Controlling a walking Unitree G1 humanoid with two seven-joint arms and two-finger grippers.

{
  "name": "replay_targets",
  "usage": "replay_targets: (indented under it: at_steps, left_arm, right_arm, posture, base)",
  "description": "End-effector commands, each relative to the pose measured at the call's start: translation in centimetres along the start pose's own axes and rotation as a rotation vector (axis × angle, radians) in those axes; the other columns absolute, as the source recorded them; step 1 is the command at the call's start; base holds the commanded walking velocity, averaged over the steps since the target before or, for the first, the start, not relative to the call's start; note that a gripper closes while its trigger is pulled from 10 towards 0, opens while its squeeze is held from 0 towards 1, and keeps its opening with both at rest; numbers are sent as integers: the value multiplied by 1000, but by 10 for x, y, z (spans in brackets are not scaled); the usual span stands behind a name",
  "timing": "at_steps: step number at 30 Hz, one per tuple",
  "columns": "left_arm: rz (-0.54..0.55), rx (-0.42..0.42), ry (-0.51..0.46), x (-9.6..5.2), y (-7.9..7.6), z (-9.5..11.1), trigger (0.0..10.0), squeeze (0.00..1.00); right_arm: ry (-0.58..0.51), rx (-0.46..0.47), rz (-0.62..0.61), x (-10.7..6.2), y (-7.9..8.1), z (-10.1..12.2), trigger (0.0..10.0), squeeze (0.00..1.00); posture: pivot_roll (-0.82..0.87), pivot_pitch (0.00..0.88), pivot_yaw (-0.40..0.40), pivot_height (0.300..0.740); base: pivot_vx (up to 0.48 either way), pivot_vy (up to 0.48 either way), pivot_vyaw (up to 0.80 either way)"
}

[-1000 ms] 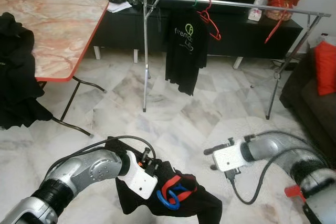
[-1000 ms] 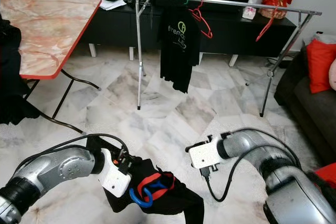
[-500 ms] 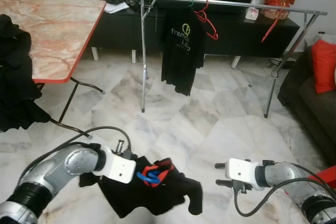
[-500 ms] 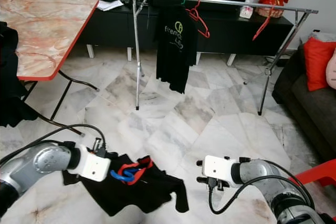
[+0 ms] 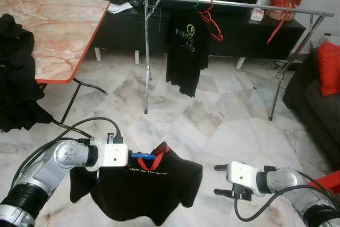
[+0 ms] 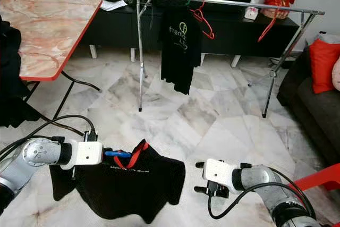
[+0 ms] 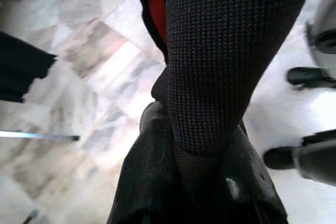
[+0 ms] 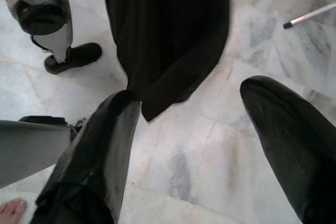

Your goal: Hang hanger

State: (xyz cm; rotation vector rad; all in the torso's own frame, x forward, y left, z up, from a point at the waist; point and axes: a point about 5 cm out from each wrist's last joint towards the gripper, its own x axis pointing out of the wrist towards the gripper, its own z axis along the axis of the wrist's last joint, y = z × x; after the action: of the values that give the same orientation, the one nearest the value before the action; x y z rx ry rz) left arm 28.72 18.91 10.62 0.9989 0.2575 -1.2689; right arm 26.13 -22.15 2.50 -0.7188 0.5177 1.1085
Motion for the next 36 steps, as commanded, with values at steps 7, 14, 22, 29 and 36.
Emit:
replay_targets:
  at_steps: [7,14,22,29,36]
  left_arm:
    - [-42,-32,-61,-8,2,11,10000,0]
    - [-67,-80,-138,-8,2,23,10000,0]
    - [-98,-106,-203,-8,1,35,10000,0]
    - [-121,-116,-218,-4,-1,41,10000,0]
    - [-120,-116,-223,-3,0,42,10000,0]
  right_arm:
    - [39,-30,-16,1,1,-2,10000,0]
    - [48,-24,-34,4,4,-5,10000,0]
    - [38,-19,-49,8,6,-4,10000,0]
    - [33,0,-63,10,6,-4,7333,0]
    - [-7,20,-62,10,6,0,0,0]
  posture:
    - [-21,0,-130,740]
    - [-18,0,-135,740]
    - [-21,0,-131,740]
    - [-25,0,-128,740]
    - [-24,0,-127,740]
  base:
    - [0,0,0]
    - [0,0,0]
    - [0,0,0]
    - [0,0,0]
    - [0,0,0]
